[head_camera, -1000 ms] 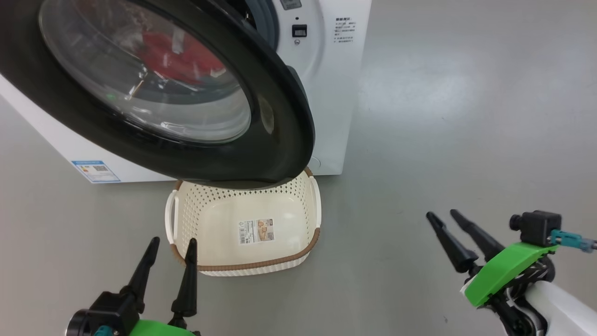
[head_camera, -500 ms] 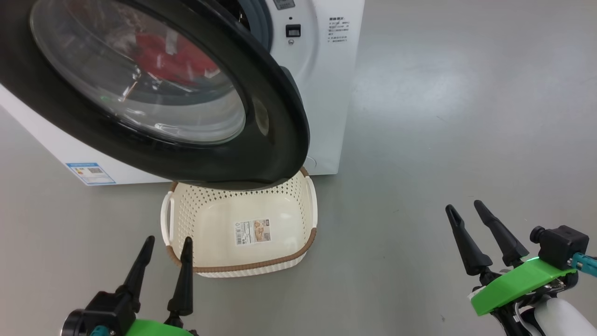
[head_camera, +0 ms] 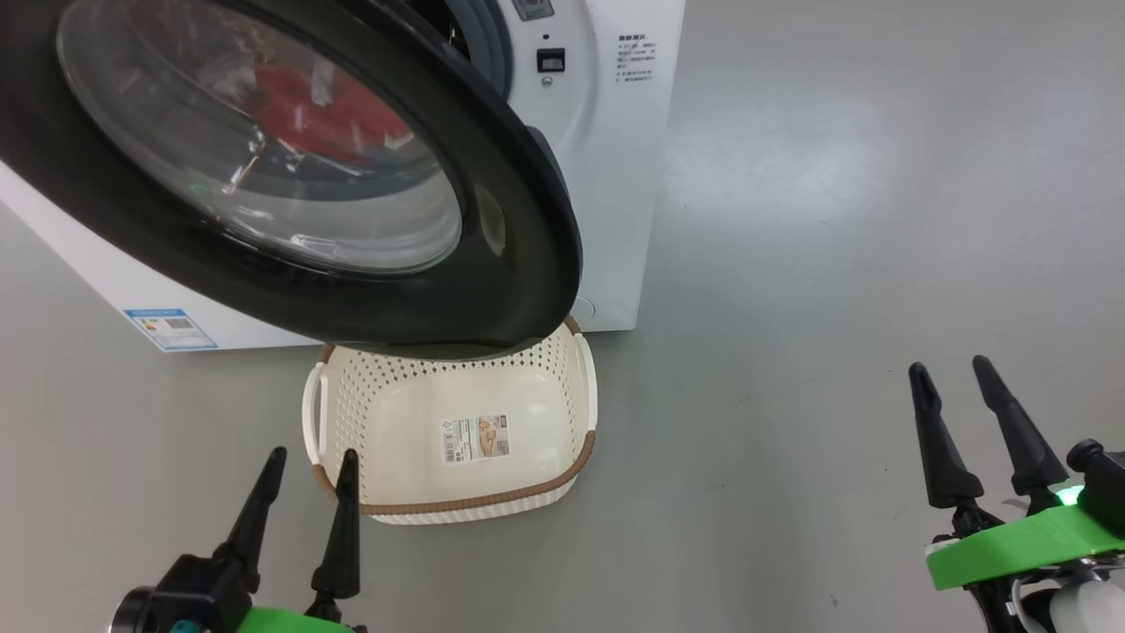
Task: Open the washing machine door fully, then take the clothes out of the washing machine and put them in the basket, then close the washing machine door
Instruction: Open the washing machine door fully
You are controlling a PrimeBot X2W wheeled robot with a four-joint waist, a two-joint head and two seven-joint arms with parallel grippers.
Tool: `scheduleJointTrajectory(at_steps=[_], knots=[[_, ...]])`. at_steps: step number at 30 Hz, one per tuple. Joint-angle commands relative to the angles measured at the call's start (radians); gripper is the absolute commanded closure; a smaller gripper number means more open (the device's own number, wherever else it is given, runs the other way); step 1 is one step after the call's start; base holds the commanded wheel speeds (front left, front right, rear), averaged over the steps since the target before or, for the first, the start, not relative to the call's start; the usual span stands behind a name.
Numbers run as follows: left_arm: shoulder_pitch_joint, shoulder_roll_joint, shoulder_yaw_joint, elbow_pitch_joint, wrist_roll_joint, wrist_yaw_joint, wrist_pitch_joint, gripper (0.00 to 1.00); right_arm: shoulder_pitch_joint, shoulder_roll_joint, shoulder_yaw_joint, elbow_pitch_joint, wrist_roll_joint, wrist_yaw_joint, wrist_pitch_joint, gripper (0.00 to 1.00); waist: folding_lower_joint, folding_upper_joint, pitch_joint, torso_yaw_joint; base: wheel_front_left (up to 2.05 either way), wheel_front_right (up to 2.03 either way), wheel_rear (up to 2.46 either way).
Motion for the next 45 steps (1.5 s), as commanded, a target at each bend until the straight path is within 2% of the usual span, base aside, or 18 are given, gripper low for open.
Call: scheduleJointTrajectory(at_steps=[1,4,12,32,33,34,35,36,45], knots=[[-0.008,0.009,0.037,-0.031,0.009,0.005,-0.012,0.0,0.009,-0.005,0.001,-0.038,-0.02,0.007,-0.006,0.0,0.0,-0.0001,0.0,-0.001,0.0,0.0,0.0],[-0.007,0.009,0.037,-0.034,0.01,0.006,-0.012,0.0,0.023,0.014,-0.03,-0.049,-0.048,0.007,-0.006,0.0,0.0,-0.0001,-0.001,-0.001,0.0,0.0,0.0],[-0.005,0.009,0.031,-0.036,0.009,0.009,-0.012,0.0,0.054,0.028,-0.029,-0.013,-0.075,0.007,-0.006,0.0,0.0,-0.0001,-0.007,0.005,0.0,0.0,0.0],[0.0,0.009,0.022,-0.039,0.007,0.008,-0.012,0.0,0.043,0.027,0.008,-0.006,-0.059,0.007,-0.006,0.0,0.0,-0.0001,-0.013,0.023,0.0,0.0,0.0],[0.001,0.009,0.021,-0.04,0.007,0.008,-0.012,0.0,0.038,0.026,0.019,-0.007,-0.052,0.007,-0.006,0.17,0.0,-0.0001,-0.013,0.025,0.0,0.0,0.0],[0.001,0.009,0.02,-0.041,0.007,0.008,-0.012,0.0,0.032,0.028,0.027,-0.009,-0.039,0.007,-0.006,0.52,0.0,-0.0001,-0.013,0.026,0.0,0.0,0.0],[0.002,0.009,0.019,-0.041,0.006,0.009,-0.012,0.0,0.023,0.03,0.032,-0.012,-0.025,0.007,-0.006,0.71,0.0,-0.0001,-0.012,0.027,0.0,0.0,0.0],[0.003,0.009,0.017,-0.042,0.006,0.009,-0.012,0.0,0.014,0.03,0.038,-0.016,-0.012,0.007,-0.006,1.0,0.0,-0.0001,-0.011,0.029,0.0,0.0,0.0],[0.0,0.009,-0.013,-0.052,-0.006,0.017,-0.012,0.0,-0.132,0.039,0.11,-0.037,0.113,0.007,-0.006,1.0,0.0,-0.0001,0.006,0.05,0.0,0.0,0.0]])
